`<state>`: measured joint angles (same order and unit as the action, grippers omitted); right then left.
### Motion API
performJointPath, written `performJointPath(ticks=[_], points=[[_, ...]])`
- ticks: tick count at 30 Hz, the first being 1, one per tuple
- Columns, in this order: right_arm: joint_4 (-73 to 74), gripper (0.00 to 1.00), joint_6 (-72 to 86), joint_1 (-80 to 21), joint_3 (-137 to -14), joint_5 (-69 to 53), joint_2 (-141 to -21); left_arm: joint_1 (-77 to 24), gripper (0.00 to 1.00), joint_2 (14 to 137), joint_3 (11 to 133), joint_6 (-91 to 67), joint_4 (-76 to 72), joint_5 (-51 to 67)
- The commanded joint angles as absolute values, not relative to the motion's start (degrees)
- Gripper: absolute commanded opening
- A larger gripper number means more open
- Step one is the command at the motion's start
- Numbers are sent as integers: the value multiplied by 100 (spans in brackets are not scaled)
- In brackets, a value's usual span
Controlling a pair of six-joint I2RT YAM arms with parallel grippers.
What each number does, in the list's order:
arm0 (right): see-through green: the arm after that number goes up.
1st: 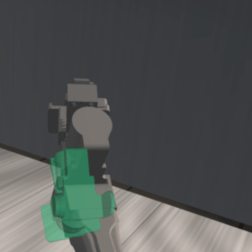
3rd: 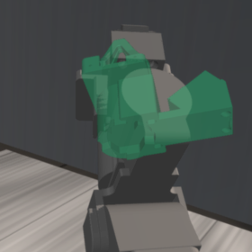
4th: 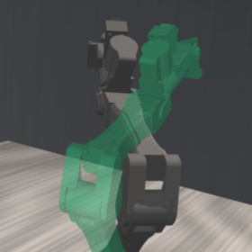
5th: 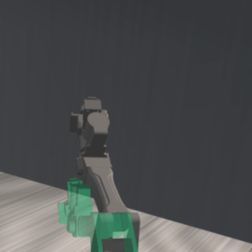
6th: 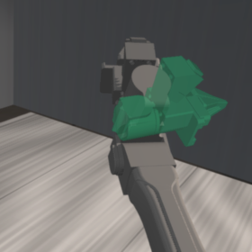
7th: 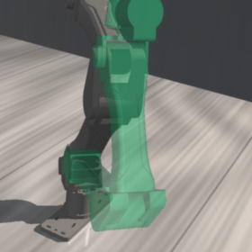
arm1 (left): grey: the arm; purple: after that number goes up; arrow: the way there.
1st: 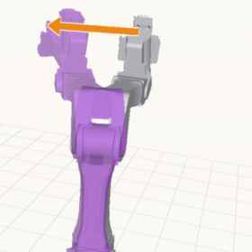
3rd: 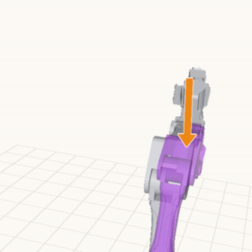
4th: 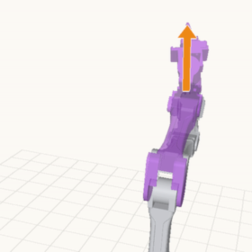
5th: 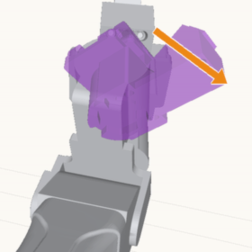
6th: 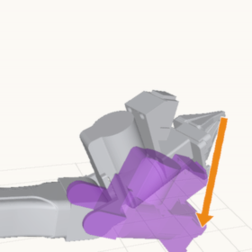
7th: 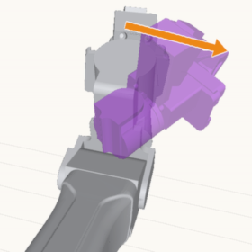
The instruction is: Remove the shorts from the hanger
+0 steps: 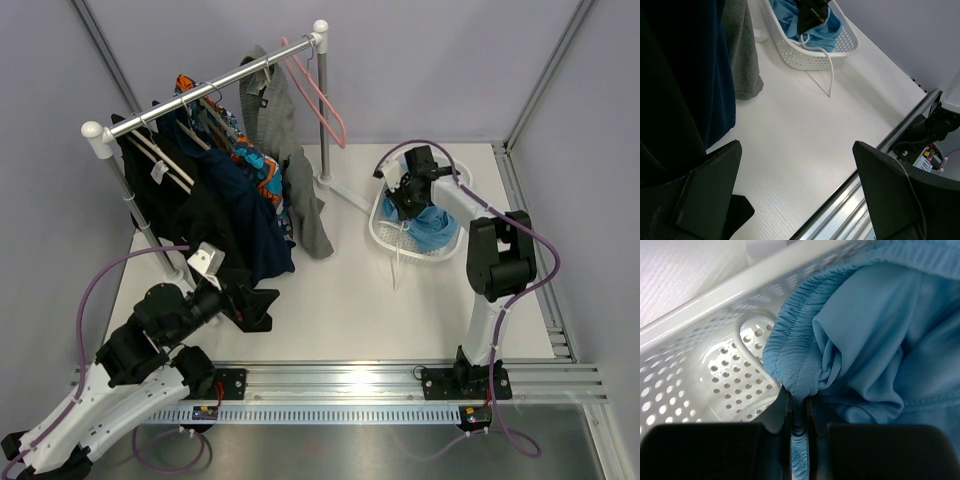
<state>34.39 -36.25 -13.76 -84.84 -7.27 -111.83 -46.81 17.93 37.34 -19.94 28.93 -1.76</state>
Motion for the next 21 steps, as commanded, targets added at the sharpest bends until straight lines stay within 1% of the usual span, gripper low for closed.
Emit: performJointPath(ticks=[1,2,6,7,12,15,17,21], points=[[3559,0,-2895,-959,-9104,-1604,-10531,-4702,99,1653,3876,-2013,2821,-255],[3690,0,-2744,-819,-9401,-1817,-10486,-4693,99,1583,3885,-2021,2873,-290],[3858,0,-2163,-55,-9948,-2679,-10397,-4693,99,1433,3824,-2065,2892,-334],[3884,0,-1962,60,-10019,-2994,-10467,-4693,99,1415,3806,-2074,2883,-343],[4034,0,-1399,535,-10476,-3540,-10968,-4693,99,1476,3832,-2048,2804,-316],[4025,0,-1002,791,-10775,-3647,-11380,-4693,99,1520,3876,-2039,2839,-316],[4157,0,-1054,826,-11012,-3586,-11522,-4693,99,1521,3885,-2048,2856,-308],[4193,0,-1212,826,-11048,-3472,-11680,-4693,99,1468,3841,-2092,2821,-308]])
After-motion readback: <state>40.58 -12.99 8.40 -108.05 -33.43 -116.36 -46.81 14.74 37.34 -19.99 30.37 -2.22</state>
